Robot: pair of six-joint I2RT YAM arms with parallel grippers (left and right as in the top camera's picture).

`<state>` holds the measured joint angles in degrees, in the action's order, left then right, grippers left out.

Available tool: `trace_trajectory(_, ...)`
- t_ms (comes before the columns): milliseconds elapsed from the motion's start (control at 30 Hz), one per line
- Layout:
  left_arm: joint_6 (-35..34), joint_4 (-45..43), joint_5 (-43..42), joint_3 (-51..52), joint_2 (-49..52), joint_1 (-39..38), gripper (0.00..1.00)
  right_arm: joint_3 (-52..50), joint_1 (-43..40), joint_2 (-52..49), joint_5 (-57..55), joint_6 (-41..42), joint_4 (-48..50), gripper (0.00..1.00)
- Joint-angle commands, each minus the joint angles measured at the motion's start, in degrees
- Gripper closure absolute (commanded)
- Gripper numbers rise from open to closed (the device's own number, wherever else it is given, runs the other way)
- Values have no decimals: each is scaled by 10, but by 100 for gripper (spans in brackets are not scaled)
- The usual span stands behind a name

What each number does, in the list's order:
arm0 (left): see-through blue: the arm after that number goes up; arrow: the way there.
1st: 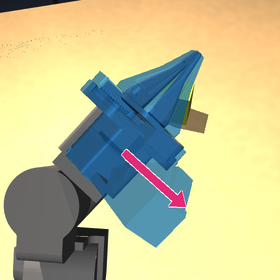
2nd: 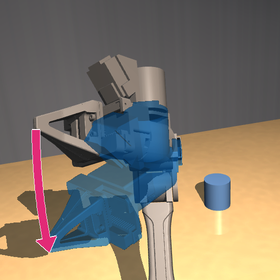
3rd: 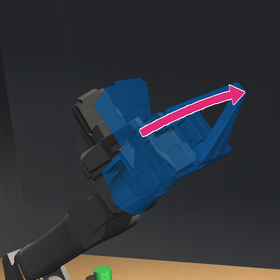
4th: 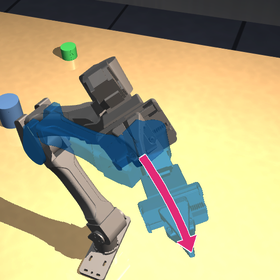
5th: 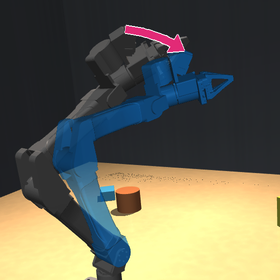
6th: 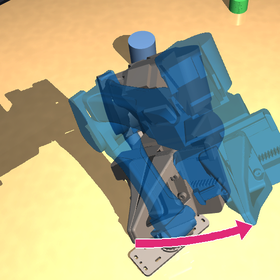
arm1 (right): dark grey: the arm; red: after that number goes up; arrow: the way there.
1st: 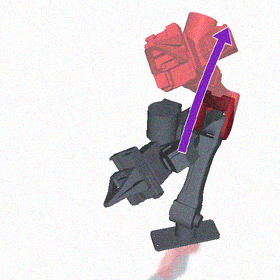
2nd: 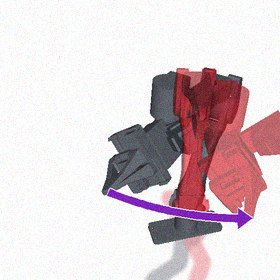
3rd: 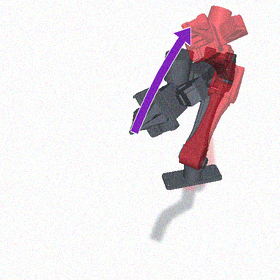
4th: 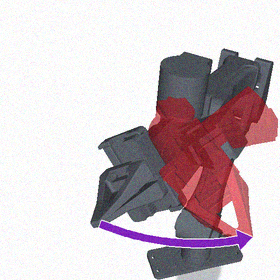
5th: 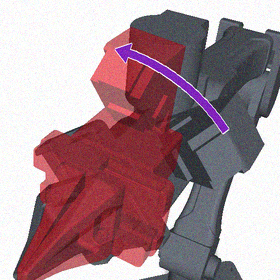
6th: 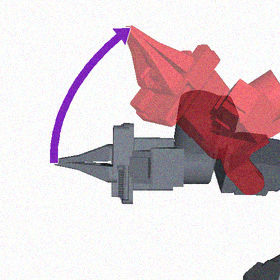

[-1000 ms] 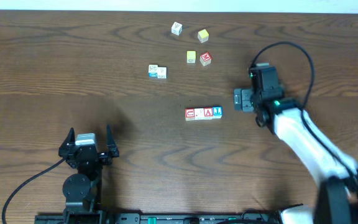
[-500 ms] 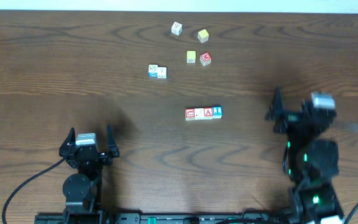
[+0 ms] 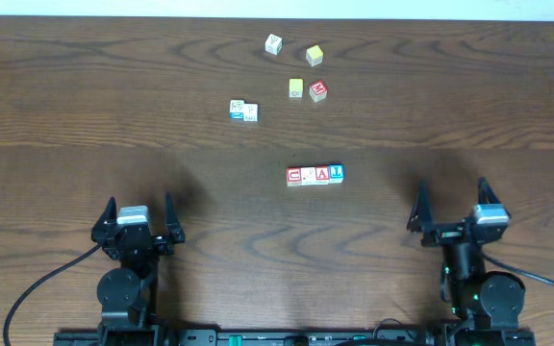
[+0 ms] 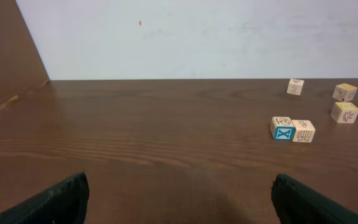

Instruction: Lift 4 blocks

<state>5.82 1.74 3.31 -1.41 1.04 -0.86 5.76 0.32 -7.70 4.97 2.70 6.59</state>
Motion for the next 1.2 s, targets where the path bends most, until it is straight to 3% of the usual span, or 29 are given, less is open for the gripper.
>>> trace_trajectory(0, -1, 22, 1, 12, 0, -1, 6, -19, -8, 33, 41, -13, -15, 1)
trace_trajectory(233, -1, 22, 1, 12, 0, -1, 6, -55, -7, 74, 35, 3, -15, 1)
trace_trajectory(433, -1, 22, 1, 12, 0, -1, 6, -55, -4, 74, -29, 80, -45, 1)
trace_trajectory(667, -1, 22, 1, 12, 0, -1, 6, -55, 16, 74, -34, 39, -111, 1)
trace_trajectory(1167, -1, 23, 1, 12, 0, -1, 6, -55, 7, 74, -34, 17, -111, 1)
